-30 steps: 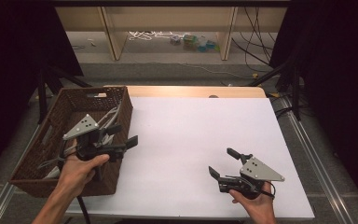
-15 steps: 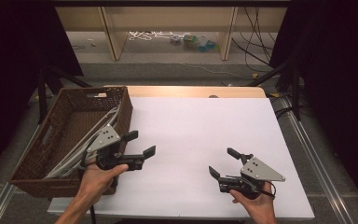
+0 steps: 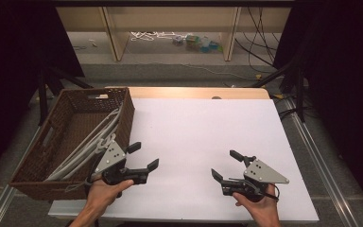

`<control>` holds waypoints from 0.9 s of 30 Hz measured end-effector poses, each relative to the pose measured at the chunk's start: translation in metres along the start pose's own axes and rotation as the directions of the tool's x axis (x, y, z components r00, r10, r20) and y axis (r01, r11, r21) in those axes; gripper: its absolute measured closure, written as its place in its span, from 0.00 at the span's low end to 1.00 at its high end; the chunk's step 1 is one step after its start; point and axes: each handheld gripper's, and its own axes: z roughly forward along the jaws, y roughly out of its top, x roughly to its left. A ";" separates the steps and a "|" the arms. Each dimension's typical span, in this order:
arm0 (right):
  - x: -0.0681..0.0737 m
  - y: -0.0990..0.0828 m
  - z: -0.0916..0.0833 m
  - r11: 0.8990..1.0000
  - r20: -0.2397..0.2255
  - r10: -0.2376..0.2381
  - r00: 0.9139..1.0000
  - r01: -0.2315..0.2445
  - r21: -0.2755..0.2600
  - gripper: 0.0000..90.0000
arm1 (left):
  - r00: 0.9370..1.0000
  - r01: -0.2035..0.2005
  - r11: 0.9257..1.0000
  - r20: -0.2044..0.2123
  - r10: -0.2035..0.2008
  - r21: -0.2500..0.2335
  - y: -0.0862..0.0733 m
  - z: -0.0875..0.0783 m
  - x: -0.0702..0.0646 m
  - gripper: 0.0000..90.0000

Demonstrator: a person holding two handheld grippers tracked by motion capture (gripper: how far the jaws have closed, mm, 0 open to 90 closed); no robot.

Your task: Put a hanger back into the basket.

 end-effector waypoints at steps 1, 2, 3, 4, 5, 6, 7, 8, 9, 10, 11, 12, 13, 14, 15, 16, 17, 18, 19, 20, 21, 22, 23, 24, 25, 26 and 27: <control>0.000 0.000 0.000 1.000 0.000 -0.001 1.000 0.001 -0.002 0.17 | 1.000 0.001 1.000 -0.007 -0.001 -0.002 -0.002 -0.001 0.000 0.18; 0.001 0.000 -0.001 1.000 0.008 -0.007 1.000 0.007 0.001 0.17 | 1.000 -0.003 1.000 -0.020 0.002 -0.002 -0.003 -0.001 0.001 0.18; 0.001 0.000 0.000 1.000 0.015 -0.011 1.000 0.011 -0.007 0.17 | 1.000 -0.011 1.000 -0.028 0.011 -0.005 -0.004 -0.002 0.002 0.18; 0.002 0.001 -0.001 1.000 0.008 -0.009 1.000 0.009 0.001 0.17 | 1.000 -0.012 1.000 -0.022 0.011 -0.010 -0.005 -0.003 0.001 0.18; 0.002 0.000 0.000 1.000 0.003 -0.003 1.000 0.003 -0.006 0.17 | 1.000 -0.012 1.000 -0.015 0.012 -0.014 -0.006 -0.003 0.000 0.18; 0.002 0.000 0.000 1.000 0.002 -0.003 1.000 0.003 -0.001 0.17 | 0.956 0.289 0.957 0.052 -0.287 -0.037 -0.011 -0.001 -0.023 0.18; 0.002 0.000 0.000 1.000 0.001 0.010 1.000 -0.010 0.003 0.17 | 0.954 0.297 0.955 0.050 -0.296 -0.021 -0.013 -0.002 -0.025 0.18; 0.001 -0.001 0.001 1.000 0.000 0.017 1.000 -0.017 -0.006 0.17 | 0.960 0.277 0.961 0.055 -0.276 -0.017 -0.014 -0.002 -0.024 0.18; 0.001 -0.001 0.001 1.000 0.009 0.015 1.000 -0.015 -0.003 0.17 | 0.959 0.280 0.960 0.047 -0.279 -0.008 -0.017 -0.002 -0.024 0.18; 0.000 -0.001 0.001 1.000 -0.003 0.025 1.000 -0.025 -0.003 0.17 | 0.961 0.273 0.962 0.037 -0.273 -0.015 -0.019 -0.002 -0.024 0.18; 0.000 -0.001 0.001 1.000 -0.003 0.025 1.000 -0.025 -0.003 0.17 | 0.961 0.273 0.962 0.037 -0.273 -0.015 -0.019 -0.002 -0.024 0.18; 0.000 -0.001 0.000 1.000 -0.001 0.031 1.000 -0.031 0.002 0.17 | 0.963 0.269 0.963 0.035 -0.268 -0.019 -0.020 -0.002 -0.024 0.18; -0.001 -0.001 0.000 0.999 0.004 0.032 0.999 -0.032 0.004 0.17 | 0.964 0.265 0.964 0.031 -0.265 -0.009 -0.021 -0.003 -0.024 0.18; 0.000 -0.001 0.000 0.999 -0.002 0.044 0.999 -0.044 0.002 0.17 | 0.959 0.282 0.959 0.033 -0.281 -0.008 -0.023 -0.003 -0.025 0.18; 0.000 -0.001 0.000 0.999 -0.002 0.044 0.999 -0.044 0.002 0.17 | 0.957 0.288 0.958 0.030 -0.287 -0.007 -0.025 -0.003 -0.026 0.18; 0.000 -0.001 0.000 0.999 -0.003 0.048 0.999 -0.048 0.000 0.17 | 0.963 0.267 0.964 0.033 -0.267 -0.001 -0.026 -0.004 -0.025 0.18; 0.000 -0.001 0.000 0.999 -0.002 0.046 0.999 -0.046 -0.006 0.17 | 0.961 0.275 0.961 0.034 -0.275 0.005 -0.027 -0.004 -0.027 0.18; 0.001 0.000 0.000 0.999 0.009 0.040 0.999 -0.040 -0.004 0.17 | 0.959 0.279 0.960 0.040 -0.279 0.007 -0.028 -0.005 -0.027 0.18; 0.002 -0.001 0.000 0.999 -0.001 0.044 0.999 -0.044 -0.006 0.17 | 0.954 0.298 0.954 0.041 -0.298 0.015 -0.029 -0.005 -0.029 0.18; 0.003 -0.001 -0.001 0.999 0.003 0.042 0.999 -0.042 -0.005 0.17 | 0.955 0.293 0.956 0.037 -0.293 0.014 -0.030 -0.006 -0.029 0.18; 0.003 -0.001 0.000 0.999 -0.004 0.042 0.999 -0.042 -0.002 0.17 | 0.960 0.278 0.960 0.033 -0.279 0.016 -0.030 -0.007 -0.028 0.18; 0.003 -0.001 -0.001 0.999 -0.008 0.041 0.999 -0.041 0.007 0.17 | 0.957 0.288 0.958 0.032 -0.288 0.011 -0.030 -0.007 -0.028 0.18; 0.003 -0.001 0.000 0.999 -0.015 0.048 0.999 -0.048 0.000 0.17 | 0.956 0.289 0.957 0.041 -0.289 -0.003 -0.031 -0.007 -0.027 0.18; 0.003 -0.001 0.000 0.999 -0.013 0.046 0.999 -0.046 0.003 0.17 | 0.956 0.291 0.957 0.028 -0.291 0.007 -0.031 -0.008 -0.027 0.18; 0.003 -0.001 0.000 0.999 -0.015 0.047 0.999 -0.047 0.006 0.17 | 0.956 0.292 0.956 0.036 -0.292 0.004 -0.031 -0.008 -0.027 0.18; 0.003 -0.001 0.000 0.999 -0.008 0.047 0.999 -0.047 0.015 0.17 | 0.952 0.304 0.953 0.036 -0.304 0.012 -0.031 -0.008 -0.029 0.18; 0.003 -0.001 0.000 0.999 -0.012 0.046 0.999 -0.046 0.012 0.17 | 0.950 0.311 0.950 0.036 -0.311 0.017 -0.032 -0.007 -0.029 0.18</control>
